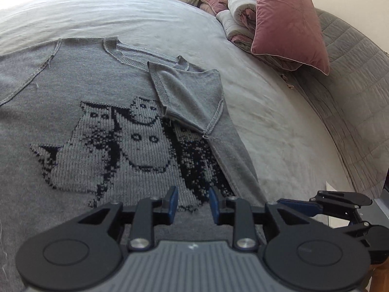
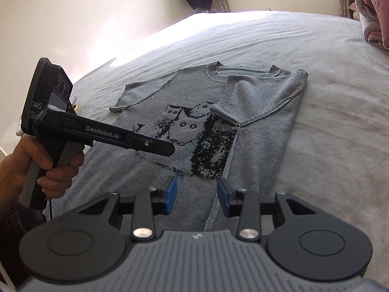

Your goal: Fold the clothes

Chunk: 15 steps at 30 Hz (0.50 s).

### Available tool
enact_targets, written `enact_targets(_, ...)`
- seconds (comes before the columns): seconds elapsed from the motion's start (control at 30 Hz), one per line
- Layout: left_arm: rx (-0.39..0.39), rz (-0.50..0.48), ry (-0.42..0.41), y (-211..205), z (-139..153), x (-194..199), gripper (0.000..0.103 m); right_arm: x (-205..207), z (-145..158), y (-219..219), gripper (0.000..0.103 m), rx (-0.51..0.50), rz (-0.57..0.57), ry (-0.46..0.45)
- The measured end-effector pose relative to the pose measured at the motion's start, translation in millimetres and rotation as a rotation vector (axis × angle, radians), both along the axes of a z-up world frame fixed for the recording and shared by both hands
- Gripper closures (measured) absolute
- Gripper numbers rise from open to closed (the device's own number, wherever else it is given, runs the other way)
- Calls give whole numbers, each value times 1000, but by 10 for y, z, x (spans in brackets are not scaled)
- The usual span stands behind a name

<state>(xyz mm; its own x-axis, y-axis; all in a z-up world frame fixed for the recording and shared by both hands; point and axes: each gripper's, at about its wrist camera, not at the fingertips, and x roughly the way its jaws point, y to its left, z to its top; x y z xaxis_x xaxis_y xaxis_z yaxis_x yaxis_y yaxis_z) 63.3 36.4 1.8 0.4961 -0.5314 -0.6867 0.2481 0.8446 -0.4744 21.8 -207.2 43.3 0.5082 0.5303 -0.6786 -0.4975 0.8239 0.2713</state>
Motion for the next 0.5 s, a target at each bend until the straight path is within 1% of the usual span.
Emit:
enact_targets(0.13,-94,-22,-32,63,-26,-260,75,-309,-26,74,67,-88,-12,-6)
enact_targets(0.23,-181,-31,-38,55,-120,-357,75,-531,-64,86,68,-117,-9,-27)
enact_targets(0.27,-201,-39,-26,23,-158,-366,75,-589,-97,85,69,-123,-8,-28)
enact_targets(0.33,-229,-64,9,-65,-231,-359,75,-676,-170,76,70,-159,0,-14)
enact_targets(0.43,-250,-113,8,-253,-267,-349,75,-782,-254,42,71,-218,25,-3)
enact_targets(0.5,-260,-131,14,-370,-308,-295,75,-837,-273,-7,70,-211,36,5)
